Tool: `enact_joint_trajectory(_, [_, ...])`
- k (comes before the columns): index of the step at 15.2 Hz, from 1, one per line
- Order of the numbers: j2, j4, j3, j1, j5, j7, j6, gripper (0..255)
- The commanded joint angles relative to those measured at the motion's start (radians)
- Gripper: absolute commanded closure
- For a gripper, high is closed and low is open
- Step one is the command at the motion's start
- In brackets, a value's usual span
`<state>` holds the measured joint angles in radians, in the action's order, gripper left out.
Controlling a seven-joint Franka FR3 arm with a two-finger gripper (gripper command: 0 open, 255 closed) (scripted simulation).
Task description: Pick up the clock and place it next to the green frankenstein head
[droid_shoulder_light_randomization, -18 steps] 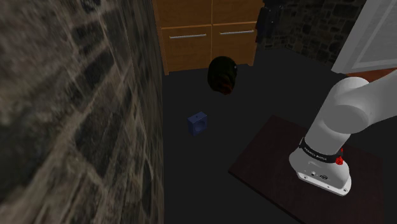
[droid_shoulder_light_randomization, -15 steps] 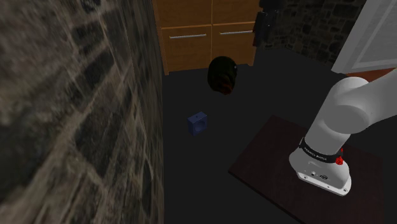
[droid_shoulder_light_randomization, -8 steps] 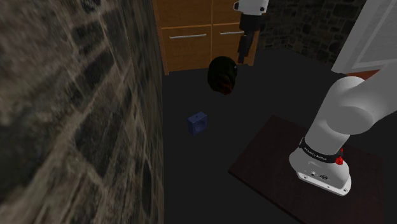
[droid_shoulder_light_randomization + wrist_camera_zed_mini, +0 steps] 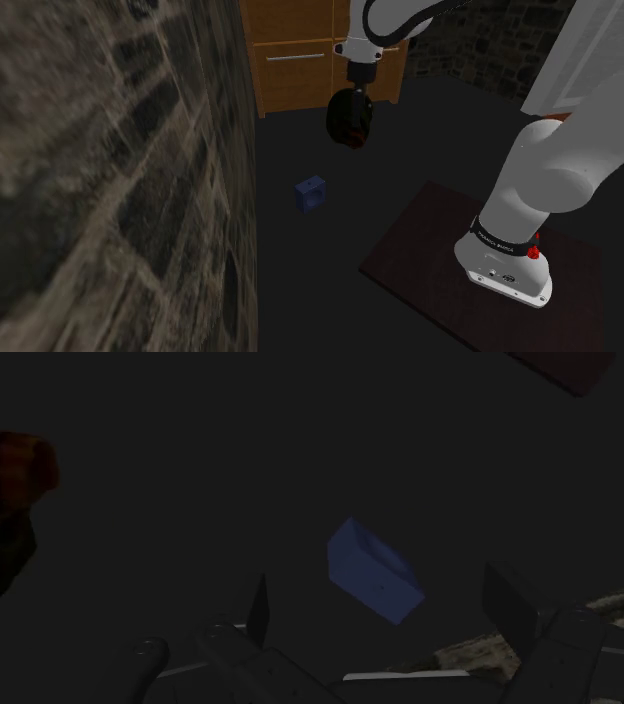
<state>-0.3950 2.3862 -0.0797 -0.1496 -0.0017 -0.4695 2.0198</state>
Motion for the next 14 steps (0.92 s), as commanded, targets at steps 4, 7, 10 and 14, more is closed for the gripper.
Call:
enact_joint_trajectory(4, [0.166,-0.01,0.003,-0.045,0.007,-0.123,0.146,0])
enact_joint_trajectory(7, [0.269,-0.033,0.009,-0.067,0.011,-0.195,0.22,0])
enact_joint_trajectory(10, [0.372,-0.062,0.021,-0.085,0.015,-0.265,0.287,0])
enact_joint_trajectory(14, [0.51,-0.112,0.043,-0.106,0.013,-0.35,0.368,0])
